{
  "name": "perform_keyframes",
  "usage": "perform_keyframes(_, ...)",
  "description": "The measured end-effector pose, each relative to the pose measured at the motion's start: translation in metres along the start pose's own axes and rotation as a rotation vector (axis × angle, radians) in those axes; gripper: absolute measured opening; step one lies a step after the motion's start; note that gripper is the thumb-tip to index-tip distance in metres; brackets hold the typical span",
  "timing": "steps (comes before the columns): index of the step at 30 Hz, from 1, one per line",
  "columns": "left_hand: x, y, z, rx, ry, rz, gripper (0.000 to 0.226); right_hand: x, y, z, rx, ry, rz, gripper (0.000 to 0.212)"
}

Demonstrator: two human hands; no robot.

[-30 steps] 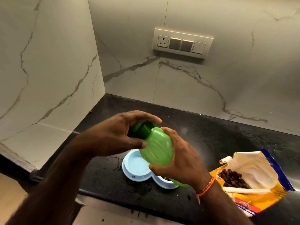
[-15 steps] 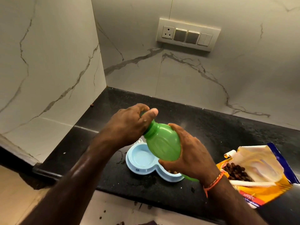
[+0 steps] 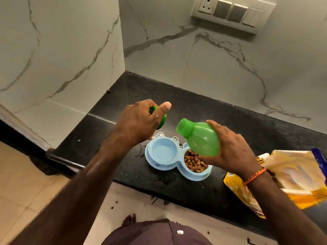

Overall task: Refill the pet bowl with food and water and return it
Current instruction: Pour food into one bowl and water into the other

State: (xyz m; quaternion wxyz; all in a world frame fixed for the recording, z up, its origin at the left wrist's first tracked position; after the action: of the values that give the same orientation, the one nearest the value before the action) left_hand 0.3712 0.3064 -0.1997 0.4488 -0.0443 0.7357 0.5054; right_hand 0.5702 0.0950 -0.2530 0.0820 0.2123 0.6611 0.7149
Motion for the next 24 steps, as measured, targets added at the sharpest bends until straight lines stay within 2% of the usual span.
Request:
perform_keyframes(12, 0.028, -0.009, 0.005, 0.054, 0.075, -0.067, 0.056, -0.003, -0.028, 0.005, 0.167, -0.023, -0.182, 0.118)
perform_keyframes(24, 0.031, -0.01, 0.012, 0.064, 0.045, -0.093, 0.054, 0.003, -0.027, 0.007, 0.193, -0.017, -0.242, 0.115)
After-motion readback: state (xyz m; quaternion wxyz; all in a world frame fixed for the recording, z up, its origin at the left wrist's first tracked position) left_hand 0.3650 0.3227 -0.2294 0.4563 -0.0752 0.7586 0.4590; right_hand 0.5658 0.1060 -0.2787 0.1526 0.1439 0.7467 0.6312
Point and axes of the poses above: each hand's wrist, its own z-axis towards the middle knuckle, its own y-axis out of the back of the hand, x = y × z, the point moved 3 cm from there along z, towards the middle knuckle, and after that the axes turned 5 degrees about y, right-handed, at the moved point
